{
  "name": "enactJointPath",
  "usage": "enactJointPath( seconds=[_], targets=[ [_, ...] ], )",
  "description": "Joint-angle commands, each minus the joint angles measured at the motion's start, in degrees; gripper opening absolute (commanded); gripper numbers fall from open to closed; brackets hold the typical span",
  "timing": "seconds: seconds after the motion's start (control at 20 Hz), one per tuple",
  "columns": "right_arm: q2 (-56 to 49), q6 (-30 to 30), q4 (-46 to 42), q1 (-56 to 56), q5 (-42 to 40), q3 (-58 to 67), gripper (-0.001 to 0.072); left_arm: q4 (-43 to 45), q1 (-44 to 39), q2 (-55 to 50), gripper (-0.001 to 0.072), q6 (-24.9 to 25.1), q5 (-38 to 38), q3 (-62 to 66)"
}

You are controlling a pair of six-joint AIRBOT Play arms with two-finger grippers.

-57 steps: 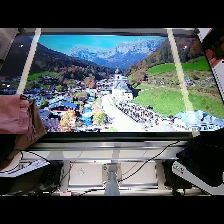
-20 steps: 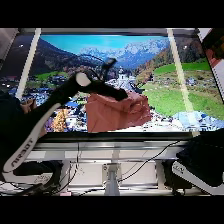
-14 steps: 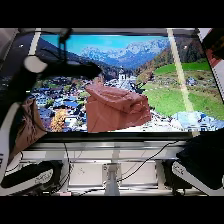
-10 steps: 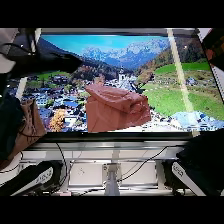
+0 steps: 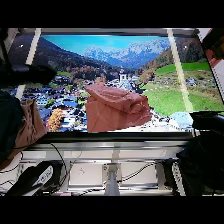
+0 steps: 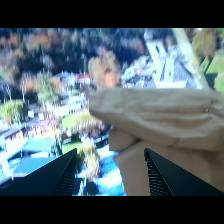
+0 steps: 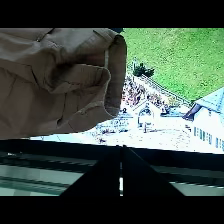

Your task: Fold the clothes and pants, and hang the long-sleeved shirts on hangers.

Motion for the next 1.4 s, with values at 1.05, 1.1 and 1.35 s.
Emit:
enactJointPath(
  seconds=[1.05, 1.1, 1.35],
  targets=[
    [-39.06, -1.73, 34.64, 0.07, -23.87, -27.87, 0.0629, -0.83, 0.42, 4.37, 0.0471, -2.78, 4.02, -35.12],
    [-39.65, -2.97, 36.92, 0.07, -24.59, -27.71, 0.0628, -0.83, 0.42, 4.37, 0.0471, -2.78, 4.04, -35.12],
    [-41.94, -3.85, 37.75, 3.85, -26.01, -25.27, 0.0628, -0.83, 0.42, 4.37, 0.0471, -2.78, 4.20, -35.12]
  ],
)
